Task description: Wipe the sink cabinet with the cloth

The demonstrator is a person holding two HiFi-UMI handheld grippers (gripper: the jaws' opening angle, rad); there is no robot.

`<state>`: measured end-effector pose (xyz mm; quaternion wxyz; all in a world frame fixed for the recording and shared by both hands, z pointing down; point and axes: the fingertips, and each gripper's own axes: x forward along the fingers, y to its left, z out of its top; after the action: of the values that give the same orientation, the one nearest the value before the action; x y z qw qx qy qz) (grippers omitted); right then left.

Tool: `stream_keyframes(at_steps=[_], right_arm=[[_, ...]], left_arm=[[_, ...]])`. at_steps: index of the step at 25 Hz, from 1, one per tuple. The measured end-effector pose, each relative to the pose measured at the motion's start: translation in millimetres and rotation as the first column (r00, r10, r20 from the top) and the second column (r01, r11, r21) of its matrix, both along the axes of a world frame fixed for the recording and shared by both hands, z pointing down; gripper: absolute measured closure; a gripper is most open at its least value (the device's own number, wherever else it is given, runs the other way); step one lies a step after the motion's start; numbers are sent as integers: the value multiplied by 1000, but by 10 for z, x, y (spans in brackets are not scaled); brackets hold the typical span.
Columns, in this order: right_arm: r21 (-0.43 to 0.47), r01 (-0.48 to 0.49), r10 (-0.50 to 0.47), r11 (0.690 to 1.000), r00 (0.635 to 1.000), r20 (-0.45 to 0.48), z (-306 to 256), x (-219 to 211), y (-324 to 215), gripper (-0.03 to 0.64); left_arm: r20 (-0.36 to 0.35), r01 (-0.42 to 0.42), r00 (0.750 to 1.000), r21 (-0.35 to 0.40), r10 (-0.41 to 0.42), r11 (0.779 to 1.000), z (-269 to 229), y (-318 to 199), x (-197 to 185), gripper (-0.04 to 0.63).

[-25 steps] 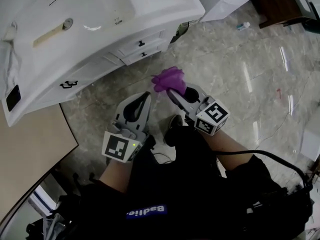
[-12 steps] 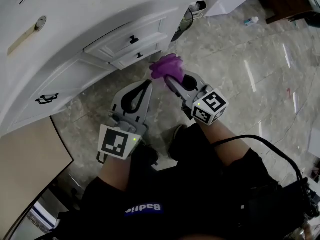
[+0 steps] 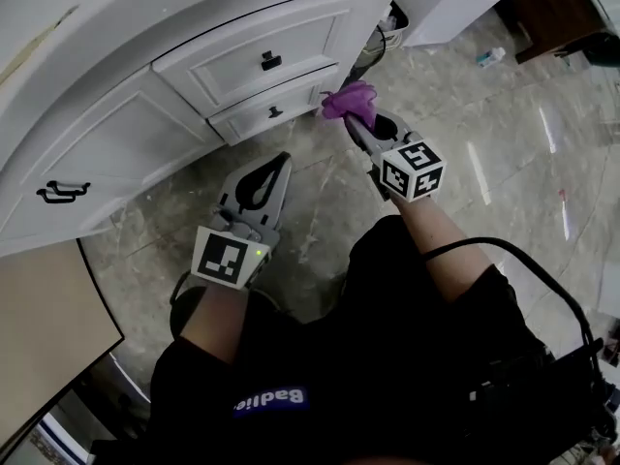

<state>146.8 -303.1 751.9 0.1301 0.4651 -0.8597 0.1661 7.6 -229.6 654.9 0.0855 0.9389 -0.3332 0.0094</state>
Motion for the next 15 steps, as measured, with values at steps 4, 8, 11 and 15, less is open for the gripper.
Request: stream_keyframes(at_steps=[4,8,11,15], right_arm=[[-3,-29,29,1000,994,-107,278,122,-268,558],[-23,-49,44,999,981,-190,474,100,-543,558],[-27,-49,41,998,971,-236,591,-17,-673,558],[-34,-33,23,999,970,-244,658,-321,-748,558]], left_arm=[[-7,30,1000,2,-30,1000,297,47,-157,591],[-18,39,999,17,-39,999,363,110,-289,591],[-13,48,999,21,-48,999,362,195,-394,591],[-37,72,997,37,-70,997,247,214,-516,591]])
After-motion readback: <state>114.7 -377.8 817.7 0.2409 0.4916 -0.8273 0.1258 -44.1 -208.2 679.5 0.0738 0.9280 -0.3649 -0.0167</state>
